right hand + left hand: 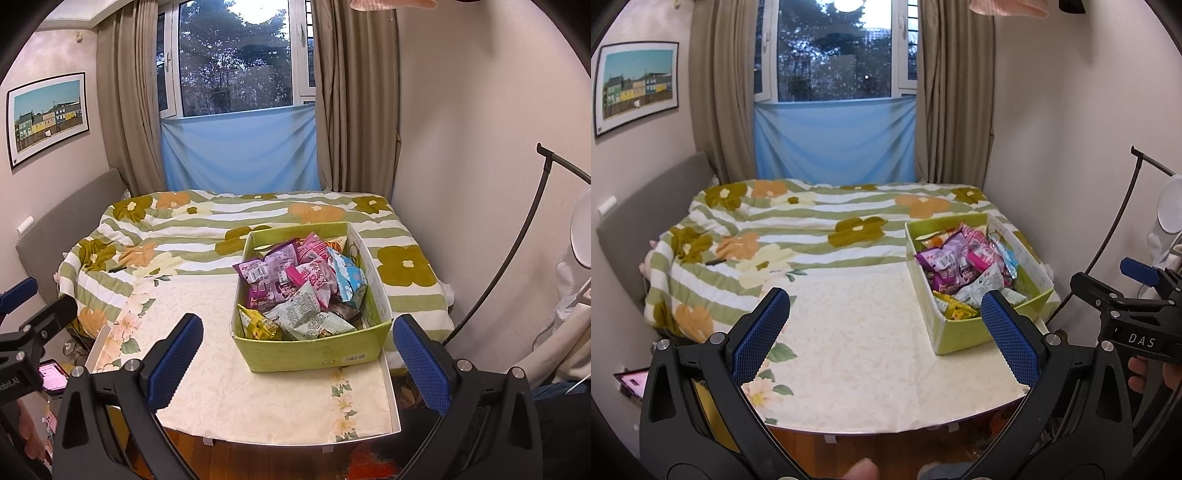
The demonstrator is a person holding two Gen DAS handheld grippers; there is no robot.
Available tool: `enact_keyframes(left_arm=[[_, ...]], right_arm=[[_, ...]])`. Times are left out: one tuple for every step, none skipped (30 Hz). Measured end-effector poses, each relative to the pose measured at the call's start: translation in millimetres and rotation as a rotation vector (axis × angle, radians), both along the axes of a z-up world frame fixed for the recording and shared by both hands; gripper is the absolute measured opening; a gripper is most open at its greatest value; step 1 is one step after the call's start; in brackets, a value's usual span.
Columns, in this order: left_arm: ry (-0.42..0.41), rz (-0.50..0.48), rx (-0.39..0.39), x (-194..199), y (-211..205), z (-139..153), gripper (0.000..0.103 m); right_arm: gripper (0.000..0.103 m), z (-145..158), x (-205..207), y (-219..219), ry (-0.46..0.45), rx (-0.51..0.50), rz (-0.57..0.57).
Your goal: Organize snacks
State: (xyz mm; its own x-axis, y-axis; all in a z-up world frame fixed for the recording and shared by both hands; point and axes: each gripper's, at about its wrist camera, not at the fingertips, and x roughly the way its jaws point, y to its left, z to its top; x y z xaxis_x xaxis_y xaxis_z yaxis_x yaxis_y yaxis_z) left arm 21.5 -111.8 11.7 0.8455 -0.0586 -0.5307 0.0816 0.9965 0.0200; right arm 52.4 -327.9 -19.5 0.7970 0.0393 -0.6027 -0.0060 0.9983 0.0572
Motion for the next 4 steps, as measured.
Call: enact_keyframes(left_arm=[[-0.011, 0.0, 0.003, -1.8, -0.4, 0.8, 0.103], [-0.016, 0.0, 0.006, -2.5, -0.2, 2.1, 0.103], [-0.019, 0.001, 0.007, -3.2, -0.5, 2.6, 0.103], [-0.02, 0.002, 0.007, -3.0, -0.3, 3.3, 0.103]], right_arm=[[0.102, 0.4, -0.3, 0.6, 0.0, 0.0, -0.001], [0.102, 0.4, -0.2, 0.6, 0.0, 0.001, -0.002], [0.102, 0.4, -0.2, 0.5, 0.001, 0.001, -0.001], [0.102, 0.3, -0.1, 0.5, 0.001, 0.0, -0.001]])
